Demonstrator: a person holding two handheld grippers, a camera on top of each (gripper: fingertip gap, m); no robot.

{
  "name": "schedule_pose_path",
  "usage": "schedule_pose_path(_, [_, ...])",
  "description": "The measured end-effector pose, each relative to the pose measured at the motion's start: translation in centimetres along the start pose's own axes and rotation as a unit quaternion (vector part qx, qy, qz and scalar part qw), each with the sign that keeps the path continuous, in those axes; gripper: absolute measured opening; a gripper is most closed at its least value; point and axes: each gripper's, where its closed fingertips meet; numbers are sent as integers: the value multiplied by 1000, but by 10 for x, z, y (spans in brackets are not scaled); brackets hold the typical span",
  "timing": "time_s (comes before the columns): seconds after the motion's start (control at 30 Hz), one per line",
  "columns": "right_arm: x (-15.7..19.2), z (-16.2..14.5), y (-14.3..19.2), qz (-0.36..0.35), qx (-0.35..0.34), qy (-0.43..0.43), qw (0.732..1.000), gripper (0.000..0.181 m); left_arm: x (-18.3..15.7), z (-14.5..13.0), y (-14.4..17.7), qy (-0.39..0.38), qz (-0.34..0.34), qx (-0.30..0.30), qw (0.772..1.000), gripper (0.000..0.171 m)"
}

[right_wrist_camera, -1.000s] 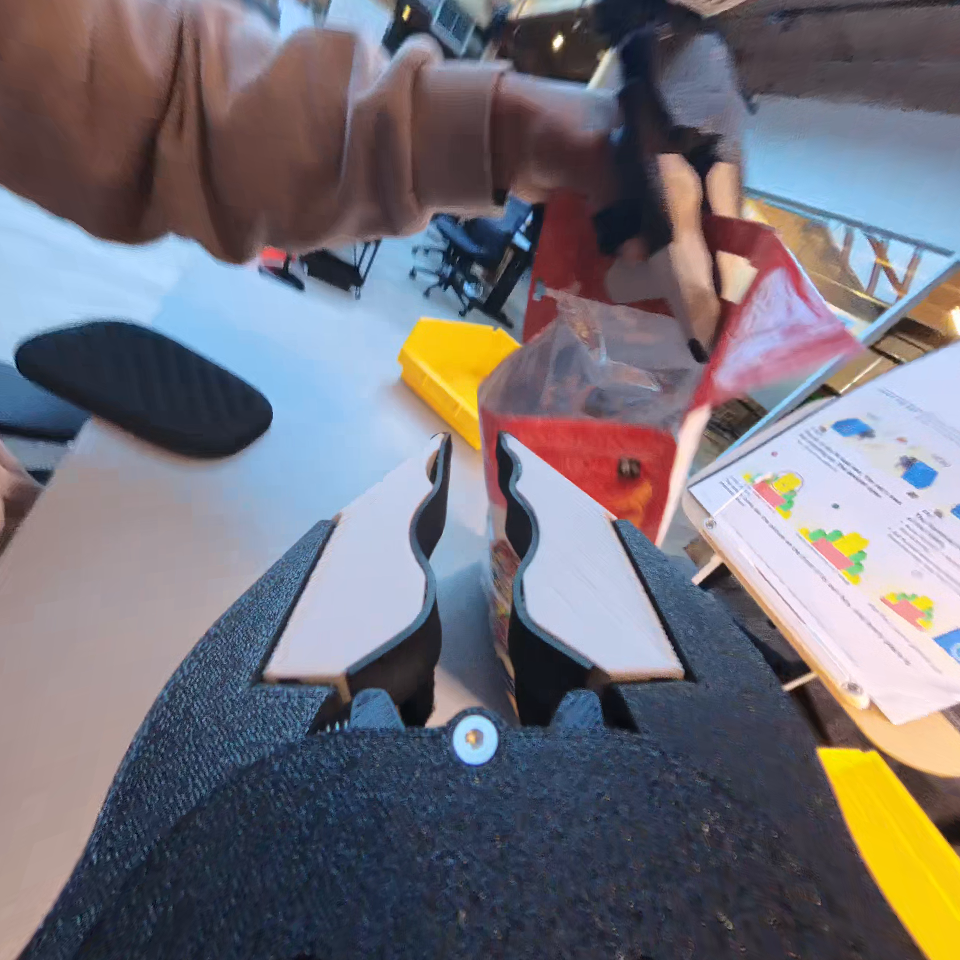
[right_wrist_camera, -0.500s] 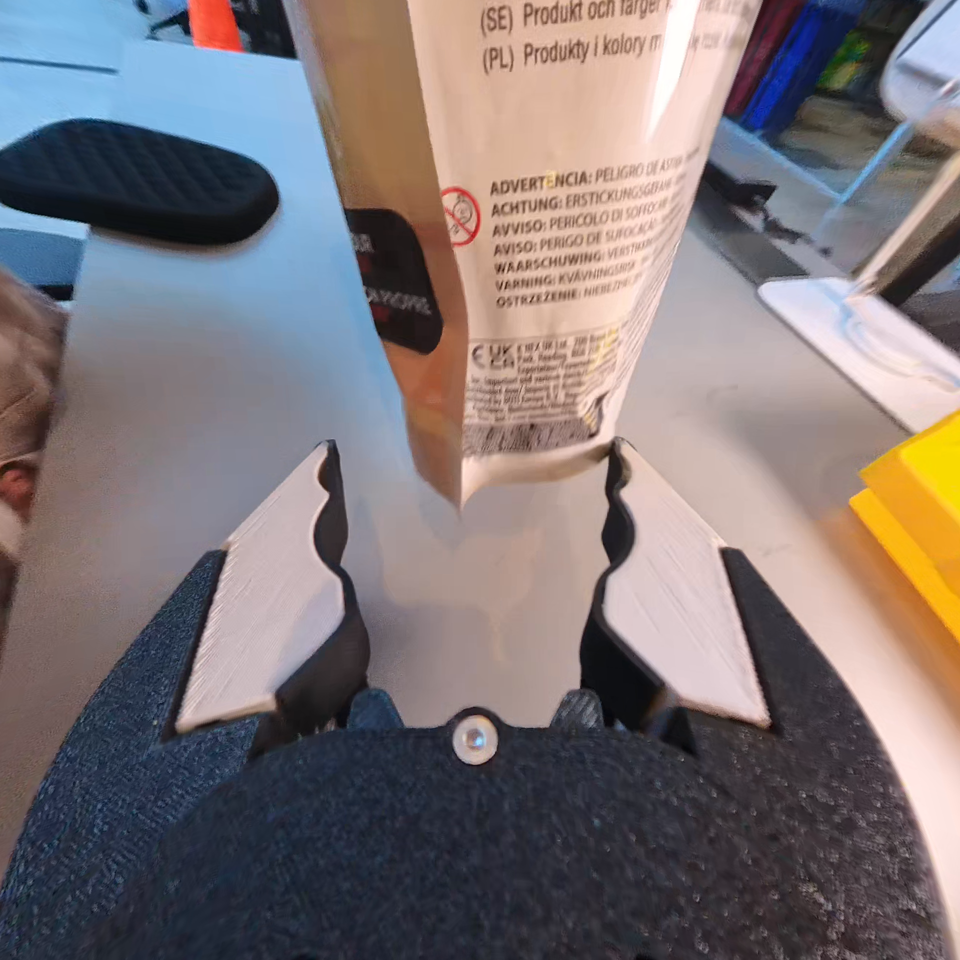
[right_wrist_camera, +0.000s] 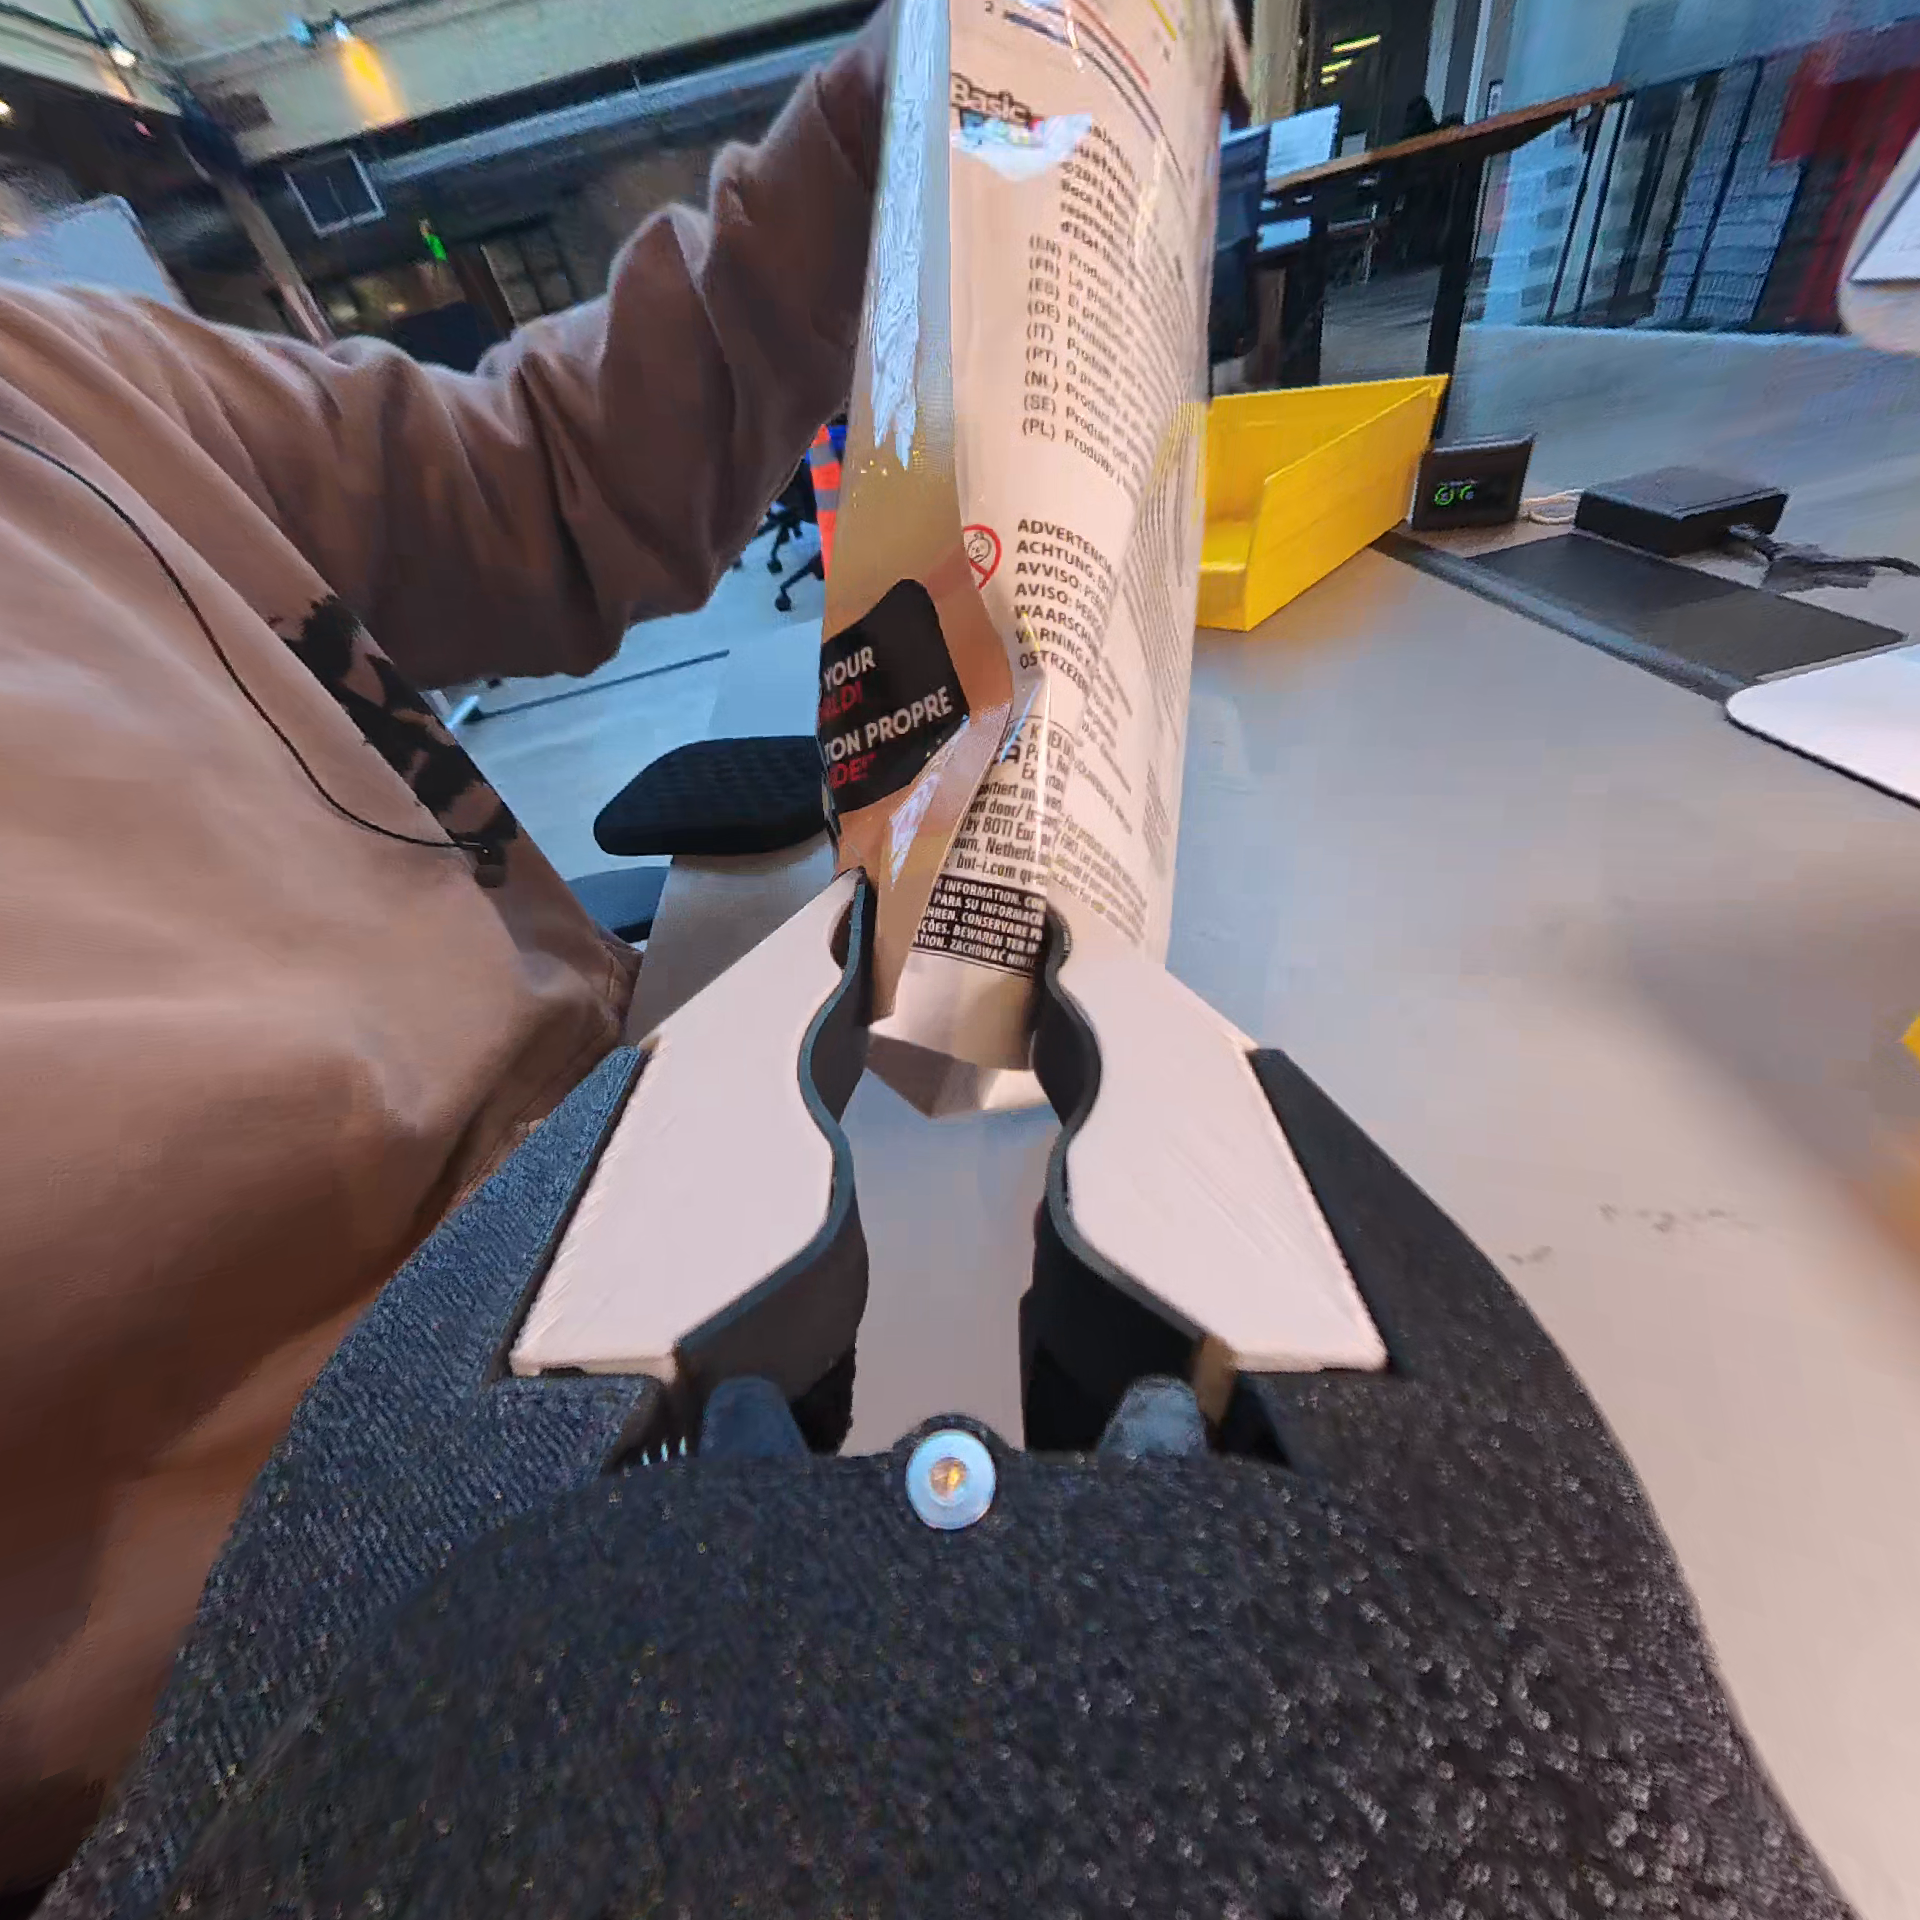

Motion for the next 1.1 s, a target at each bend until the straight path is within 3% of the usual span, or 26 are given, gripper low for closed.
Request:
schedule_pose_path(0.1, [-10,4,14,-20,28,3,999,24,-6,-12,7,-7,-18,-31,999,12])
schedule_pose_path(0.27, [-17,19,25,-9,49,11,999,22,-3,-1,25,-129,75,-70,986,39])
schedule_pose_path(0.37, [-22,25,24,-36,117,67,990,20,-19,15,36,-186,79,-102,974,47])
schedule_pose_path(0.43, [-23,13,18,-56,204,125,969,19,-27,12,29,-223,89,-91,966,49])
schedule_pose_path(0.53, [-13,-12,-6,-65,280,197,937,21,-51,-21,-9,-272,60,-34,960,56])
schedule_pose_path(0.67, [2,-55,-42,-76,321,283,900,24,-84,-110,-76,-323,-10,88,942,59])
schedule_pose_path(0.77, [12,-76,-62,-90,287,289,909,26,-80,-174,-101,-376,14,166,911,48])
schedule_pose_path(0.83, [16,-77,-66,-102,252,269,924,25,-81,-187,-105,-388,46,149,908,44])
schedule_pose_path(0.9, [19,-80,-68,-111,237,275,925,25,-78,-186,-103,-397,90,107,907,30])
schedule_pose_path(0.97, [20,-81,-71,-122,229,291,921,26,-77,-187,-102,-406,115,74,903,27])
schedule_pose_path(1.1, [32,-90,-76,-95,228,304,920,44,-80,-200,-98,-433,117,51,892,21])
Point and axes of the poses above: each gripper's, where its closed fingertips meet, y back along the fingers, z out of its top, x = y × z across the jaws, and after that the axes turned 4 degrees about -x, right-handed
